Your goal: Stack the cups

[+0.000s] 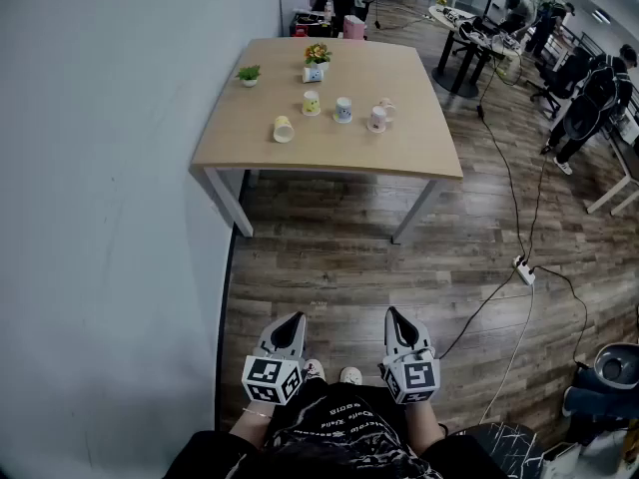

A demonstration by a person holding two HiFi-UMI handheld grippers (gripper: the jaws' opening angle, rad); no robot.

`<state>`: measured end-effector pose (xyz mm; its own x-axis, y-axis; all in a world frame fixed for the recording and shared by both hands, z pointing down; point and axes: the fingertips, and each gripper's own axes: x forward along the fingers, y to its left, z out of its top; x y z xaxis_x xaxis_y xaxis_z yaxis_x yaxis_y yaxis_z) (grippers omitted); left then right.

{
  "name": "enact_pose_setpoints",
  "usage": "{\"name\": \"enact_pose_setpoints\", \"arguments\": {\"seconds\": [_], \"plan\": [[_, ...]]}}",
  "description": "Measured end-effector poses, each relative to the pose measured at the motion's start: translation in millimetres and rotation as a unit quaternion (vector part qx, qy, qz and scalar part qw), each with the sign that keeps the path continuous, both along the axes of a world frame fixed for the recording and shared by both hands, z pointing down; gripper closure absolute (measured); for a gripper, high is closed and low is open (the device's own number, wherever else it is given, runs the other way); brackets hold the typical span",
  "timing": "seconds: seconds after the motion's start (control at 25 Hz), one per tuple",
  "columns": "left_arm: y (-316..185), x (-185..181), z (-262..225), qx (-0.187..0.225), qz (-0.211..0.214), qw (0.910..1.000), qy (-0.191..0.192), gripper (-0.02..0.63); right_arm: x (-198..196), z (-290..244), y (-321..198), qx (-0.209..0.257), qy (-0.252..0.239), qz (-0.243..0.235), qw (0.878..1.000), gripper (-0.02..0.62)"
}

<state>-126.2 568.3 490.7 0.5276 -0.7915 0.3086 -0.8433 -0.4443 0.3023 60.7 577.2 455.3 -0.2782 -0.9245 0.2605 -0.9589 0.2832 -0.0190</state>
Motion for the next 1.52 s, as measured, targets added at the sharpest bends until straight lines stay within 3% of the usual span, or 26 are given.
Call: {"name": "enact_pose_setpoints", "arguments": {"seconds": [0.4,0.76,0.8,0.84,0.92,0.96,1.0,1.12,1.24,1.36,1.52], "plan": [[5,10,1,0.001,-0.004,1.0000,-0.004,0.601,10,7,6,-0.006,-0.009,-0.004,1.000,0.594],[8,18,2,-0.015,0.018,0.9997,0.007,0.598,17,8,4,-0.012,-0.057,0.003,0.998,0.589],[8,18,3,-0.017,0.020,0.9996,0.007,0.595,17,11,4,-0.016,-0.065,0.003,0.998,0.509],[9,17,5,-0.019,0.021,0.9996,0.007,0.575,17,13,5,-0.020,-0.069,0.002,0.997,0.453],[8,15,7,-0.023,0.024,0.9994,0.009,0.446,15,17,6,-0.023,-0.067,0.002,0.997,0.450],[6,14,7,-0.024,0.023,0.9994,0.008,0.377,13,17,7,-0.023,-0.066,-0.001,0.998,0.391],[5,11,6,-0.022,0.021,0.9995,0.006,0.353,11,16,7,-0.024,-0.065,-0.003,0.998,0.335],[-1,6,2,-0.022,0.024,0.9994,0.005,0.319,7,11,4,-0.022,-0.059,-0.003,0.998,0.330],[-4,6,1,-0.028,0.059,0.9978,0.011,0.321,0,6,-4,-0.014,-0.052,0.002,0.999,0.330],[-8,3,-1,-0.017,0.088,0.9960,0.008,0.319,-9,1,-13,-0.003,-0.046,0.006,0.999,0.330],[-20,-8,-4,0.000,0.094,0.9954,0.014,0.319,-21,2,-19,-0.002,-0.052,0.011,0.999,0.330]]}}
